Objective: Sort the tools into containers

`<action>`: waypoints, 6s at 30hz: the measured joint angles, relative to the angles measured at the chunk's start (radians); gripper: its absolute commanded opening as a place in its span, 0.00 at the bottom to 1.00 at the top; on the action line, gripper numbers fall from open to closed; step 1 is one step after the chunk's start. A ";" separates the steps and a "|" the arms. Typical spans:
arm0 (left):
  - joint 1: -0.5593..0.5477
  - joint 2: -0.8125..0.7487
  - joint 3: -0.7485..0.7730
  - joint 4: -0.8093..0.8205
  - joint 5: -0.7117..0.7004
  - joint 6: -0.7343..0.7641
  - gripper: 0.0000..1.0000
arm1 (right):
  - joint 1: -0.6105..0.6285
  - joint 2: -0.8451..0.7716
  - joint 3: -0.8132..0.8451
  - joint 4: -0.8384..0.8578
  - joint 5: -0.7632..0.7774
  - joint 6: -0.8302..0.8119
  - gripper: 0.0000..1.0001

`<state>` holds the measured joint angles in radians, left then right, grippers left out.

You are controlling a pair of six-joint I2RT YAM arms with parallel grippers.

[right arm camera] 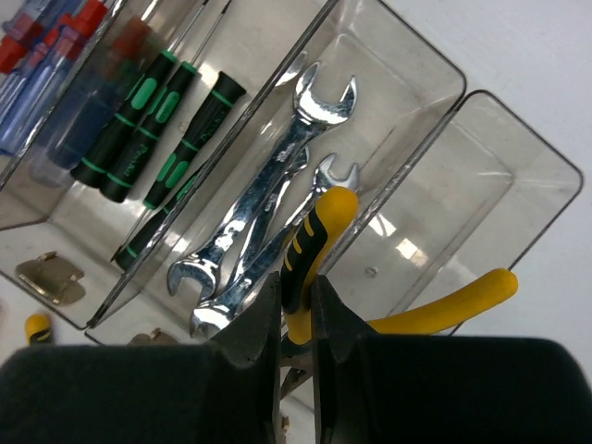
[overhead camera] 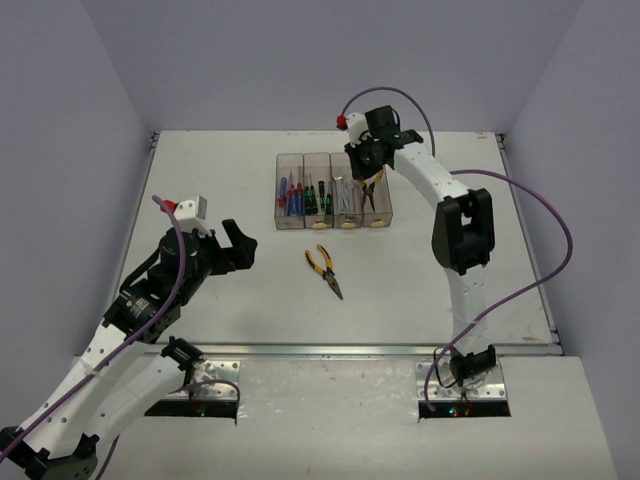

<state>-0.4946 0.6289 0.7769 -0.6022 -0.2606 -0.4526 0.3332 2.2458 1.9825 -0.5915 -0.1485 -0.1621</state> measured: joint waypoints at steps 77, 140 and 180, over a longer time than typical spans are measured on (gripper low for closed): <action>0.001 -0.036 0.000 -0.044 -0.151 -0.061 1.00 | 0.370 -0.539 -0.523 0.093 0.198 0.499 0.57; 0.001 -0.083 0.001 -0.023 -0.090 -0.045 1.00 | 0.428 -0.063 -0.403 -0.073 0.273 0.422 0.23; 0.001 -0.082 0.001 -0.023 -0.085 -0.042 1.00 | -0.011 -0.453 -0.482 0.038 -0.324 0.399 0.00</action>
<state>-0.4938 0.5468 0.7776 -0.6247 -0.3451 -0.4946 0.3225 1.7929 1.5003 -0.5540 -0.4722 0.2367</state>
